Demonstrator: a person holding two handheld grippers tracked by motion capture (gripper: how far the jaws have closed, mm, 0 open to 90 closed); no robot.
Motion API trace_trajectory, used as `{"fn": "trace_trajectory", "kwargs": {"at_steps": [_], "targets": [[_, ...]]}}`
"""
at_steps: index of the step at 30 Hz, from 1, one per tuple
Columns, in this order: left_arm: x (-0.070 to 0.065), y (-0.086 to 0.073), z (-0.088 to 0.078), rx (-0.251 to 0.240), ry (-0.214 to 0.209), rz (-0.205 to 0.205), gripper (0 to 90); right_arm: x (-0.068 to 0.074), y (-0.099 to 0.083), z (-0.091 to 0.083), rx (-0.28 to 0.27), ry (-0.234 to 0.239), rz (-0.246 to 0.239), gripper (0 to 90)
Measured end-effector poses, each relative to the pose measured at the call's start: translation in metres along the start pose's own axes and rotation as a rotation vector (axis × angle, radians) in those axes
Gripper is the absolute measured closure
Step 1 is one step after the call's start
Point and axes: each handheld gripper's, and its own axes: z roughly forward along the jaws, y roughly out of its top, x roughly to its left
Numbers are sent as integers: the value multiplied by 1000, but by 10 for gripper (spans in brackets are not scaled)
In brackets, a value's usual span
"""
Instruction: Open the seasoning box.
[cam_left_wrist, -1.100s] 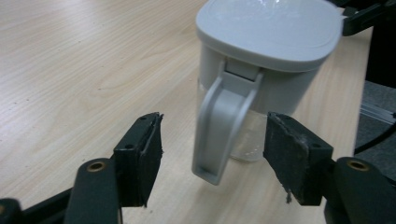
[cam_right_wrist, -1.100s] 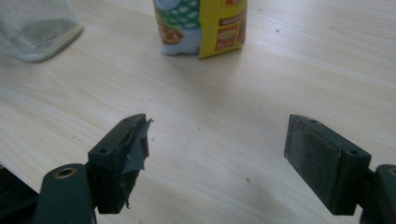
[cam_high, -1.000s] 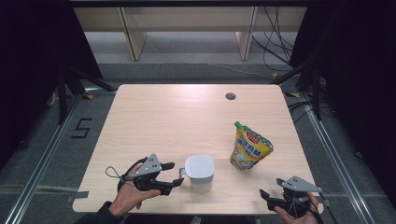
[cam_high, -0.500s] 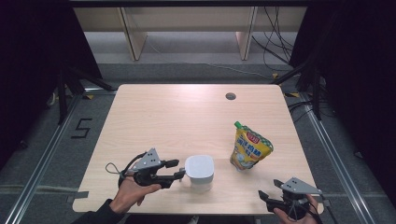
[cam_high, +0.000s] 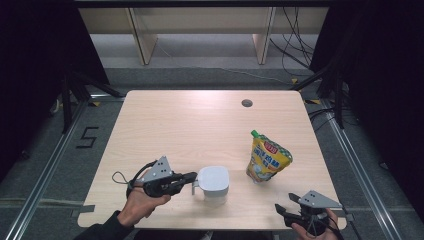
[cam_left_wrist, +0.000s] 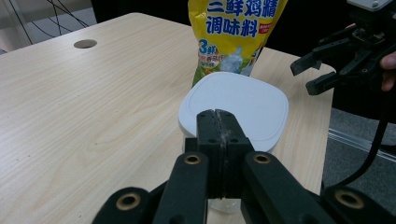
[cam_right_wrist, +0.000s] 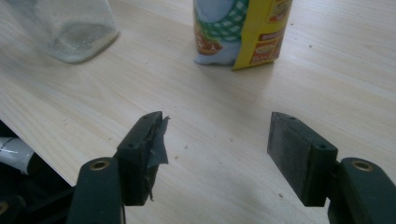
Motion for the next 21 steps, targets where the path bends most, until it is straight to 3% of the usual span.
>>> {"fn": "trace_trajectory", "kwargs": {"at_steps": [4,6,8,9,10,13,14,15,17,20,21], "targets": [[-3,1,5,-5,-7,2,890,6,2,0,-7,19,30,418],[-3,2,6,0,-7,14,891,4,4,1,-37,30,-14,434],[-3,3,7,0,-8,11,891,7,5,1,-47,43,-4,446],[-2,3,8,3,-5,12,891,8,6,2,-62,39,-25,453],[-2,2,8,8,-1,12,891,10,6,1,-41,46,-12,455],[0,3,10,3,-11,-15,890,11,7,3,-54,57,-22,459],[-1,3,11,5,-7,-9,890,11,7,4,-62,43,-41,463],[-2,1,13,20,3,-15,890,15,8,3,-51,50,-9,473],[-2,1,13,22,9,-10,890,14,8,5,-70,59,-35,474],[-2,1,13,21,10,0,890,17,9,4,-73,75,-13,474],[-2,1,13,22,9,0,890,16,10,5,-93,75,-37,493]]}}
